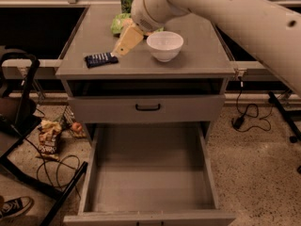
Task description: Pick rxbar blueberry from middle drawer and place on counter
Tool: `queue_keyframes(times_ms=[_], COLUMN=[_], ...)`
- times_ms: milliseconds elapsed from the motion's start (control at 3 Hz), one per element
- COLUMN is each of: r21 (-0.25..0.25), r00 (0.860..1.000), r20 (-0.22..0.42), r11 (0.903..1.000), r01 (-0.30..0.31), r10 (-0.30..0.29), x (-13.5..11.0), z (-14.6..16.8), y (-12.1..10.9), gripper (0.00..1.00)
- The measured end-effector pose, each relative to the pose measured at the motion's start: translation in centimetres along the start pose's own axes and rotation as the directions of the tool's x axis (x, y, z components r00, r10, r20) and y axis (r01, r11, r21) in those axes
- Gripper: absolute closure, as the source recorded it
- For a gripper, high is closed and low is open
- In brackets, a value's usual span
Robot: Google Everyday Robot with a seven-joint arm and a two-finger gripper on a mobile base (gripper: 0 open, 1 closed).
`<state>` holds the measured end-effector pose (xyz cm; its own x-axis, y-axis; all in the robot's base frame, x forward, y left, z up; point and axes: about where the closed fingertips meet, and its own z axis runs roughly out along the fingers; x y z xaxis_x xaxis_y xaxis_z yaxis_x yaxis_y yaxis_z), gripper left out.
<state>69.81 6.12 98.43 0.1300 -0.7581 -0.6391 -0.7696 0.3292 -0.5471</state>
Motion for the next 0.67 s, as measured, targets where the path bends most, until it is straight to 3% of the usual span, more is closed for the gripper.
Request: queue_keyframes(times_ms=[333,667], r21=[0.136,0.255], r00=[0.990,0.970], r20=[0.000,0.004], r11=[0.9810,0.9375], r01=[-0.138,-0.236], r10=[0.140,0.243], x=[6.3,11.4], z=[-4.6,-5.9], y=[1.7,1.5], gripper=[0.00,0.00])
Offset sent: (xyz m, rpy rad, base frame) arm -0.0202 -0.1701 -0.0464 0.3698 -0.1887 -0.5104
